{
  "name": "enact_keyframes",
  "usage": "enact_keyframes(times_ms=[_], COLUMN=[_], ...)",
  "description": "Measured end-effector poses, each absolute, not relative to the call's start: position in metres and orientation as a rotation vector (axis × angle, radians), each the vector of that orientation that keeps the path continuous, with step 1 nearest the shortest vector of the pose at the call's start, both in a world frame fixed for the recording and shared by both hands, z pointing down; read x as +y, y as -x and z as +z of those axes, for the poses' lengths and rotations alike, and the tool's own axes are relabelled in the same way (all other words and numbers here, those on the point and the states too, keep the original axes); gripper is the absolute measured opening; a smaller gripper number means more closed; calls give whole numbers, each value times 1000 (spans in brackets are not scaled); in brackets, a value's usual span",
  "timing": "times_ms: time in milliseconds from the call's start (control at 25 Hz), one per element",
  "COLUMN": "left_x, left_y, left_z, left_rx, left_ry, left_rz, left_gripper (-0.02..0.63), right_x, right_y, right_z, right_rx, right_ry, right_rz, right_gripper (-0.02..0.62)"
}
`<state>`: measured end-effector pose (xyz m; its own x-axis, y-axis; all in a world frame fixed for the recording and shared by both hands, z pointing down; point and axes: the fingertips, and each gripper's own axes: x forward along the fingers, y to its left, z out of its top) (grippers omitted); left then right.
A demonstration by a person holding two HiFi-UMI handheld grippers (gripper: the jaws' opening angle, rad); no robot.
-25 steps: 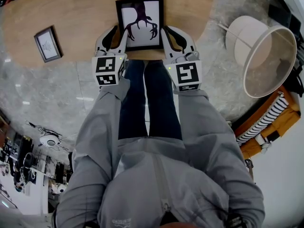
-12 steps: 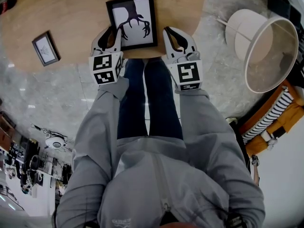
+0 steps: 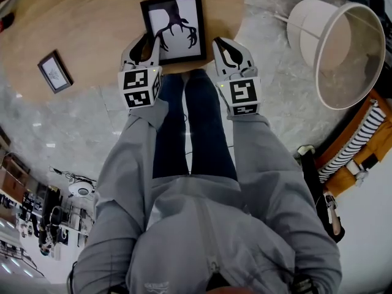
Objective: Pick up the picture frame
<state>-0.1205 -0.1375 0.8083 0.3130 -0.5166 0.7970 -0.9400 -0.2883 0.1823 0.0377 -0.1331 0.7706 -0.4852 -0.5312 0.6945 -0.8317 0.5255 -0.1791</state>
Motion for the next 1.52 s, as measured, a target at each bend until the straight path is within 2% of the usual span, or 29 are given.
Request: enact_keyframes(times_ms=[160,840,880,960,1520], left_x=[-135,-132,-132,-132,-132], left_y=[80,-1,-4,-9,-39], left_z=[810,810,810,810,811], left_rx=[-1246,-1133,-1129,-1124,-1076], left_ry=[-1956,-2026,-2027,-2030,-2048], left_rz=[850,916,918,920,911], left_gripper=[121,120,118,118,115], right_x=[-126,-114,-114,-113,-114], right_y=[-75,-139,-140,-142,-139], right_z=[775,793,795,800,834], right_rx=[-2169,-2087,-2088,-2086,-2084], right_ry=[-1145,-1230,-1228,-1226,-1150], right_rz=[707,943,974,1068,1495], right_gripper=[34,37,54,199,225])
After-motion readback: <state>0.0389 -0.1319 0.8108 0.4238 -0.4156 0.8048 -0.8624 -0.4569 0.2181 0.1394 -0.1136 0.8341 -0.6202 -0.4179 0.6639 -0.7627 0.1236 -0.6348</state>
